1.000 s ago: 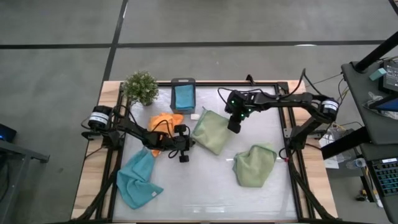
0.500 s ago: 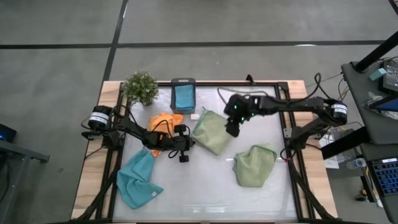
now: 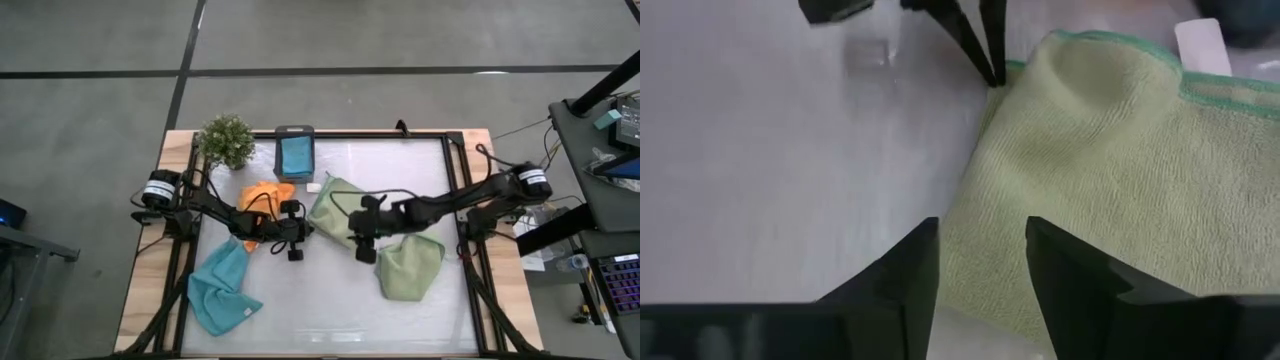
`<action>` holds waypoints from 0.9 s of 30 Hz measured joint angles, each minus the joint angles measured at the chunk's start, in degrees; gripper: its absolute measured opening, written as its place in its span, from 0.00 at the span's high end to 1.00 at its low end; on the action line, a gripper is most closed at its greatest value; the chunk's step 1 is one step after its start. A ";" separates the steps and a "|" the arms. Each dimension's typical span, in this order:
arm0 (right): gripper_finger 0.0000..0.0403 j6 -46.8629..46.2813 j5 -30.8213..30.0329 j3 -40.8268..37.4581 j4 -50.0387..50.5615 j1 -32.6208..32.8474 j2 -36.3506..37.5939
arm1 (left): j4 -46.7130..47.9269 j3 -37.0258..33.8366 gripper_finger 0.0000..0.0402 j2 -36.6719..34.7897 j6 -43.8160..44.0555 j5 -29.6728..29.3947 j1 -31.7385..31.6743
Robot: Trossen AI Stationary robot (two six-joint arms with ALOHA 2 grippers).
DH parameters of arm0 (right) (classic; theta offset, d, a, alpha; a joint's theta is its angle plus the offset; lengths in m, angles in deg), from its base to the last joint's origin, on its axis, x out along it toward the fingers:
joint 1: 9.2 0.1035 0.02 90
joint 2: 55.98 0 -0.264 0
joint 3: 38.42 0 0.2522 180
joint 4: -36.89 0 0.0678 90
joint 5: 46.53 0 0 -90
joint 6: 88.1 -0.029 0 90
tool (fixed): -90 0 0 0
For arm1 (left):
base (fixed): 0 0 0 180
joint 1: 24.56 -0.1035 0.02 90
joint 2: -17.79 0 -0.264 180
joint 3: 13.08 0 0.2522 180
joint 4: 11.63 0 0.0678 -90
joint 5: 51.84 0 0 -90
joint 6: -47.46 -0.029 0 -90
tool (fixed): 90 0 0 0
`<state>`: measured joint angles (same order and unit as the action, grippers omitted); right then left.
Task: Fold microfiber towels
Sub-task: Fold the top green towel
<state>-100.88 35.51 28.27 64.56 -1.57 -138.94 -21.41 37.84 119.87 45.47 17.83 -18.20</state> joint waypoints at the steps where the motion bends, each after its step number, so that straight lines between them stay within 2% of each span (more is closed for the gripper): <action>1: 0.66 -0.32 -1.06 0.00 -0.24 0.79 -0.38 | 0.01 0.01 0.99 0.00 -0.02 0.00 -0.01; 8: 0.66 -1.17 -3.66 -0.02 -3.79 4.22 -3.89 | -0.01 -0.03 0.99 0.00 -0.24 0.00 -0.01; 18: 0.67 -2.91 -6.26 0.17 -4.44 4.36 -12.08 | -0.01 -0.03 0.99 0.00 -0.39 0.02 -0.02; 22: 0.69 -3.14 -8.26 0.17 -4.34 4.36 -13.30 | 0.01 -0.03 0.99 0.00 -0.37 0.01 -0.03; 27: 0.78 -3.18 -8.47 0.20 -3.50 4.38 -12.56 | 0.01 -0.03 0.99 0.00 -0.22 0.00 -0.02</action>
<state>-104.06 27.04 28.47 61.06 2.81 -151.50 -21.39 37.81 119.87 45.25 17.83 -18.22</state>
